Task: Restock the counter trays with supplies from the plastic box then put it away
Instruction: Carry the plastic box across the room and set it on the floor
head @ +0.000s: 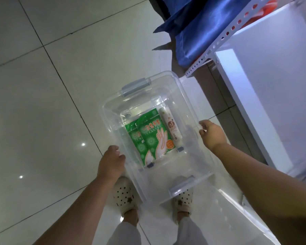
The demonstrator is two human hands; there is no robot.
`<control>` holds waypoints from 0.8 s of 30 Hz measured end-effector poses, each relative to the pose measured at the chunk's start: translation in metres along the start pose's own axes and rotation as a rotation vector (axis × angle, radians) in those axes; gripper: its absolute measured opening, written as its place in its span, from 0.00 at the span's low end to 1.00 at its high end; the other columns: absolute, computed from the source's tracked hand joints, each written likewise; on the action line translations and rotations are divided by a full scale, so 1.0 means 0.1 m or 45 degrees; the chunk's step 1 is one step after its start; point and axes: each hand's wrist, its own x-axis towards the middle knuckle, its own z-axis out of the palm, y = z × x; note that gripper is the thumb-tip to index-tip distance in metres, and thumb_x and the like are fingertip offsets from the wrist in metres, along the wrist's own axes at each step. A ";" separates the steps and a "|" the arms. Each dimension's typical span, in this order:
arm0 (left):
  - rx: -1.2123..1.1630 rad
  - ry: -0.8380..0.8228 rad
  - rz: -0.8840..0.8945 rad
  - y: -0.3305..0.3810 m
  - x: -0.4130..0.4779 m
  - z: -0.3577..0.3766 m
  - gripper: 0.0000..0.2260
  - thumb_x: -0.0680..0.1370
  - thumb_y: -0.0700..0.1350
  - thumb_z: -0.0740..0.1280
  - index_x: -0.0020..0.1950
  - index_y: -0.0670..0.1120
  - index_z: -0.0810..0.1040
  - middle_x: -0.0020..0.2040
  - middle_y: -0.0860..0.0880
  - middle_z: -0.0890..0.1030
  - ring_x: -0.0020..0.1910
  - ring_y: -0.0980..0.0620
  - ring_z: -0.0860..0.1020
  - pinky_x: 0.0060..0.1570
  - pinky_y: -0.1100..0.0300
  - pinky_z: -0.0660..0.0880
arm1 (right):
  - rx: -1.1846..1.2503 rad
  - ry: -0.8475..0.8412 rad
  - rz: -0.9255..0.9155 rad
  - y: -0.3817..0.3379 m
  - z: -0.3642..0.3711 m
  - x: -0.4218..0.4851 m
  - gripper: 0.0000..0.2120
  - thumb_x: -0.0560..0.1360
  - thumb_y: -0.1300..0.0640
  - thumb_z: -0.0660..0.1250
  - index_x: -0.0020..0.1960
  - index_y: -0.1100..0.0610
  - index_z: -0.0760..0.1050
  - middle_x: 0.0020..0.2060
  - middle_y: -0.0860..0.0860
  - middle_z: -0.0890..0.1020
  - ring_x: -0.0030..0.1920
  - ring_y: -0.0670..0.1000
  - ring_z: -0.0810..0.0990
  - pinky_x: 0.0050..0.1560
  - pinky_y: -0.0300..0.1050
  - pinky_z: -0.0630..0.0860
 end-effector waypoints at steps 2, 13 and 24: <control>0.032 0.031 0.100 0.14 -0.09 -0.06 0.17 0.76 0.39 0.61 0.65 0.43 0.69 0.64 0.42 0.75 0.59 0.46 0.75 0.50 0.59 0.67 | 0.080 0.042 -0.006 0.01 -0.13 -0.12 0.16 0.77 0.62 0.62 0.64 0.58 0.71 0.60 0.58 0.78 0.58 0.59 0.77 0.60 0.50 0.72; 0.448 -0.056 0.900 1.61 -1.23 -0.23 0.10 0.77 0.43 0.61 0.57 0.49 0.76 0.56 0.47 0.80 0.47 0.47 0.77 0.45 0.57 0.70 | 0.303 0.901 0.094 0.45 -1.46 -2.08 0.08 0.77 0.60 0.63 0.54 0.55 0.78 0.49 0.52 0.81 0.47 0.51 0.78 0.48 0.43 0.71; 0.689 -0.225 1.226 1.98 -2.14 -0.19 0.09 0.77 0.44 0.61 0.56 0.50 0.76 0.46 0.53 0.80 0.34 0.58 0.75 0.32 0.62 0.66 | 0.733 0.978 0.921 1.31 -2.08 -2.64 0.25 0.81 0.48 0.53 0.65 0.69 0.65 0.63 0.67 0.71 0.62 0.65 0.71 0.61 0.54 0.66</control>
